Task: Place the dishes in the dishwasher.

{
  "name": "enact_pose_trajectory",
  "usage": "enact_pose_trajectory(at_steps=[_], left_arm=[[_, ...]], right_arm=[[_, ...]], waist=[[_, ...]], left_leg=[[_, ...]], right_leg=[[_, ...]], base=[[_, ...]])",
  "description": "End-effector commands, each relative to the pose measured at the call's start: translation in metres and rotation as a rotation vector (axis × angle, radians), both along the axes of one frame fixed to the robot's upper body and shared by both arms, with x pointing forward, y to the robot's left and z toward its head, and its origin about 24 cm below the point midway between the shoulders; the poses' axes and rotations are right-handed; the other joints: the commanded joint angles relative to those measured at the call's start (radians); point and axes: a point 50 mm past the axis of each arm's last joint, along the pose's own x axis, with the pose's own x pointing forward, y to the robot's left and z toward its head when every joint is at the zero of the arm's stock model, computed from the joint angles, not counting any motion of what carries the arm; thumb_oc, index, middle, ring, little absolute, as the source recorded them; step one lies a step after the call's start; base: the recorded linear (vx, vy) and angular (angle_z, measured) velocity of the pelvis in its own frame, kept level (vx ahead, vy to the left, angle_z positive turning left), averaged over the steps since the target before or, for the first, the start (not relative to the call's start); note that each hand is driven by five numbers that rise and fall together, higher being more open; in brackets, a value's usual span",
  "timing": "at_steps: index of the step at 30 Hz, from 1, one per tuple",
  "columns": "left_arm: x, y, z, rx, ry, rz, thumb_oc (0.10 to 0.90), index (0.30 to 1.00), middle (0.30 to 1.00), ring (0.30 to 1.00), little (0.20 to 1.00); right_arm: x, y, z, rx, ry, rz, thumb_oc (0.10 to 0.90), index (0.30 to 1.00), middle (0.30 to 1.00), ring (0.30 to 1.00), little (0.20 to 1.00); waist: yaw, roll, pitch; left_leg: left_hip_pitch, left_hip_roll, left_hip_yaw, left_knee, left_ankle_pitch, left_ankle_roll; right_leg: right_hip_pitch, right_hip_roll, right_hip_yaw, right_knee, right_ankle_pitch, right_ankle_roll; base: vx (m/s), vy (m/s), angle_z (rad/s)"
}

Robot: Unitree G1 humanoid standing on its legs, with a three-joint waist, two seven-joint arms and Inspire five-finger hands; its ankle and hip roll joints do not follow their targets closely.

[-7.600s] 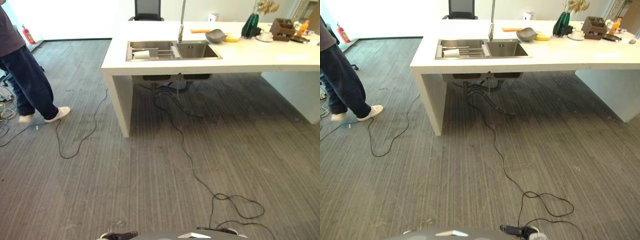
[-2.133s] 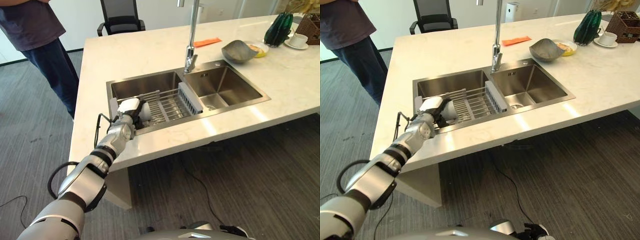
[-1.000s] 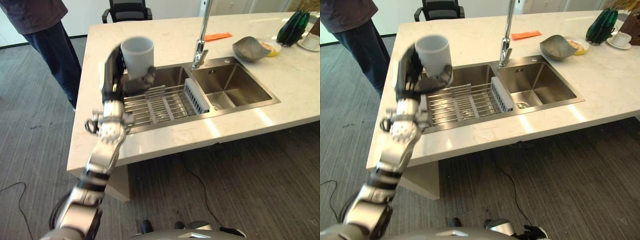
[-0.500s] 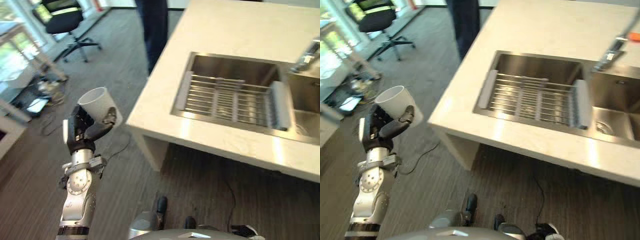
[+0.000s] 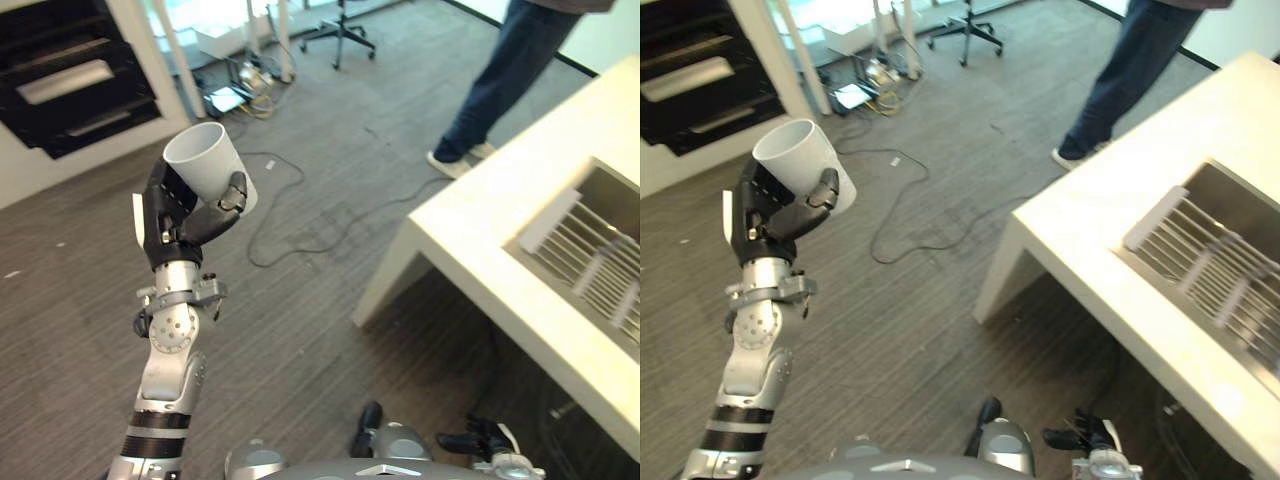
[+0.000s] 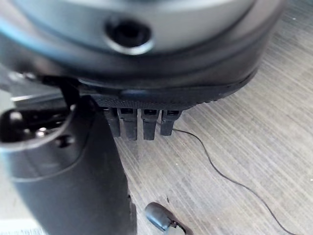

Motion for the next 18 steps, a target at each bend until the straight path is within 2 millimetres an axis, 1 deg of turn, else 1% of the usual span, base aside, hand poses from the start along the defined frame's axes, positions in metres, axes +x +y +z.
enact_pose_trajectory(at_steps=[1,2,3,4,5,6,7,8,9,10,11,12,13,14,15,16,17,18], left_arm=[[-0.016,0.012,0.062,0.134,-0.317,0.068,0.4,0.3,0.3,0.3,0.3],[-0.014,0.01,0.066,0.171,-0.322,0.063,0.4,0.3,0.3,0.3,0.3],[-0.014,0.012,0.065,0.222,-0.303,0.064,0.4,0.3,0.3,0.3,0.3],[-0.015,0.015,0.064,0.248,-0.289,0.078,0.4,0.3,0.3,0.3,0.3],[-0.015,0.015,0.064,0.248,-0.289,0.078,0.4,0.3,0.3,0.3,0.3],[-0.015,0.018,0.064,0.274,-0.28,0.092,0.4,0.3,0.3,0.3,0.3],[-0.016,0.019,0.065,0.339,-0.272,0.104,0.4,0.3,0.3,0.3,0.3],[-0.016,0.019,0.065,0.339,-0.272,0.104,0.4,0.3,0.3,0.3,0.3],[-0.015,0.015,0.067,0.356,-0.284,0.085,0.4,0.3,0.3,0.3,0.3],[-0.015,0.015,0.067,0.356,-0.284,0.085,0.4,0.3,0.3,0.3,0.3],[-0.015,0.008,0.069,0.354,-0.306,0.039,0.4,0.3,0.3,0.3,0.3],[-0.015,0.008,0.069,0.354,-0.306,0.039,0.4,0.3,0.3,0.3,0.3],[-0.013,-0.004,0.072,0.363,-0.325,-0.021,0.4,0.3,0.3,0.3,0.3],[-0.011,-0.01,0.073,0.368,-0.333,-0.048,0.4,0.3,0.3,0.3,0.3],[-0.009,-0.014,0.074,0.373,-0.335,-0.064,0.4,0.3,0.3,0.3,0.3],[-0.009,-0.014,0.074,0.373,-0.335,-0.064,0.4,0.3,0.3,0.3,0.3],[-0.006,-0.017,0.075,0.407,-0.335,-0.05,0.4,0.3,0.3,0.3,0.3],[-0.006,-0.017,0.075,0.407,-0.335,-0.05,0.4,0.3,0.3,0.3,0.3]], right_arm=[[-0.017,0.019,-0.011,0.067,0.06,-0.055,0.8,0.9,0.9,0.9,0.9],[-0.013,0.021,-0.011,0.076,0.044,-0.08,0.8,0.9,0.9,0.9,0.9],[-0.008,0.025,-0.012,0.091,0.035,-0.101,0.8,0.9,0.9,0.9,0.9],[-0.006,0.03,-0.013,0.103,0.038,-0.092,0.8,0.9,0.9,0.9,0.9],[-0.006,0.03,-0.013,0.103,0.038,-0.092,0.8,0.9,0.9,0.9,0.9],[-0.004,0.036,-0.014,0.118,0.034,-0.088,0.8,0.9,0.9,0.9,0.9],[-0.004,0.049,-0.017,0.156,0.035,-0.102,0.8,0.9,0.9,0.9,0.9],[-0.004,0.049,-0.017,0.156,0.035,-0.102,0.8,0.9,0.9,0.9,0.9],[-0.003,0.055,-0.019,0.18,0.031,-0.118,0.8,0.9,0.9,0.9,0.9],[-0.003,0.055,-0.019,0.18,0.031,-0.118,0.8,0.9,0.9,0.9,0.9],[-0.006,0.065,-0.022,0.223,0.053,-0.132,0.8,0.9,0.9,0.9,0.9],[-0.006,0.065,-0.022,0.223,0.053,-0.132,0.8,0.9,0.9,0.9,0.9],[-0.015,0.067,-0.023,0.237,0.079,-0.155,0.8,0.9,0.9,0.9,0.9],[-0.02,0.066,-0.024,0.241,0.086,-0.184,0.8,0.9,0.9,0.9,0.9],[-0.024,0.062,-0.024,0.234,0.086,-0.217,0.8,0.9,0.9,0.9,0.9],[-0.024,0.062,-0.024,0.234,0.086,-0.217,0.8,0.9,0.9,0.9,0.9],[-0.031,0.058,-0.024,0.229,0.097,-0.258,0.8,0.9,0.9,0.9,0.9],[-0.031,0.058,-0.024,0.229,0.097,-0.258,0.8,0.9,0.9,0.9,0.9]], waist=[[-0.019,-0.002,-0.075],[-0.025,-0.015,-0.076],[-0.011,-0.024,-0.074],[-0.003,-0.031,-0.069],[-0.003,-0.031,-0.069],[0.003,-0.038,-0.06],[0.017,-0.048,-0.039],[0.017,-0.048,-0.039],[0.012,-0.056,-0.03],[0.012,-0.056,-0.03],[-0.018,-0.06,-0.013],[-0.018,-0.06,-0.013],[-0.023,-0.044,-0.009],[-0.03,-0.036,-0.011],[-0.037,-0.035,-0.012],[-0.037,-0.035,-0.012],[-0.043,-0.027,-0.008],[-0.043,-0.027,-0.008]], left_leg=[[0.005,-0.037,-0.029,-0.16,0.053,0.011],[-0.001,-0.045,0.009,-0.191,0.047,0.019],[0.011,-0.1,0.023,-0.258,0.016,0.04],[0.01,-0.135,0.018,-0.268,-0.006,0.058],[0.01,-0.135,0.018,-0.268,-0.006,0.058],[0.0,-0.165,0.01,-0.272,-0.019,0.075],[-0.026,-0.206,-0.005,-0.278,-0.033,0.1],[-0.026,-0.206,-0.005,-0.278,-0.033,0.1],[-0.038,-0.225,-0.031,-0.28,-0.038,0.115],[-0.038,-0.225,-0.031,-0.28,-0.038,0.115],[-0.061,-0.271,-0.09,-0.284,-0.02,0.143],[-0.061,-0.271,-0.09,-0.284,-0.02,0.143],[-0.082,-0.318,-0.176,-0.284,-0.015,0.175],[-0.097,-0.346,-0.232,-0.284,-0.011,0.19],[-0.109,-0.368,-0.282,-0.284,-0.004,0.199],[-0.109,-0.368,-0.282,-0.284,-0.004,0.199],[-0.129,-0.398,-0.382,-0.284,0.025,0.207],[-0.129,-0.398,-0.382,-0.284,0.025,0.207]], right_leg=[[-0.04,0.003,-0.04,-0.088,-0.073,0.026],[-0.051,-0.026,-0.055,-0.088,-0.038,0.046],[-0.066,-0.062,-0.063,-0.097,0.023,0.093],[-0.074,-0.083,-0.051,-0.101,0.053,0.119],[-0.074,-0.083,-0.051,-0.101,0.053,0.119],[-0.082,-0.101,-0.034,-0.102,0.08,0.138],[-0.086,-0.122,0.008,-0.106,0.103,0.17],[-0.086,-0.122,0.008,-0.106,0.103,0.17],[-0.09,-0.114,0.07,-0.109,0.088,0.176],[-0.09,-0.114,0.07,-0.109,0.088,0.176],[-0.139,-0.055,0.305,-0.084,0.046,0.169],[-0.139,-0.055,0.305,-0.084,0.046,0.169],[-0.123,0.047,0.495,-0.043,-0.04,0.152],[-0.111,0.102,0.577,-0.02,-0.087,0.129],[-0.106,0.133,0.63,-0.015,-0.108,0.106],[-0.106,0.133,0.63,-0.015,-0.108,0.106],[-0.103,0.15,0.702,0.004,-0.111,0.091],[-0.103,0.15,0.702,0.004,-0.111,0.091]], base=[[-0.24,0.284,2.51],[-0.17,0.341,2.49],[-0.22,0.495,2.66],[-0.14,0.396,1.08],[-0.08,0.329,0.14],[-0.1,0.388,0.0],[-0.1,0.388,0.0],[-0.07,0.321,-0.25],[0.01,0.107,-0.29],[0.05,0.333,0.71],[0.04,0.226,1.0],[0.19,0.511,1.64],[0.19,0.405,1.3],[0.23,0.469,2.7],[0.08,0.184,2.06],[0.09,0.166,2.61],[0.05,0.101,1.21],[0.08,0.057,1.74]])
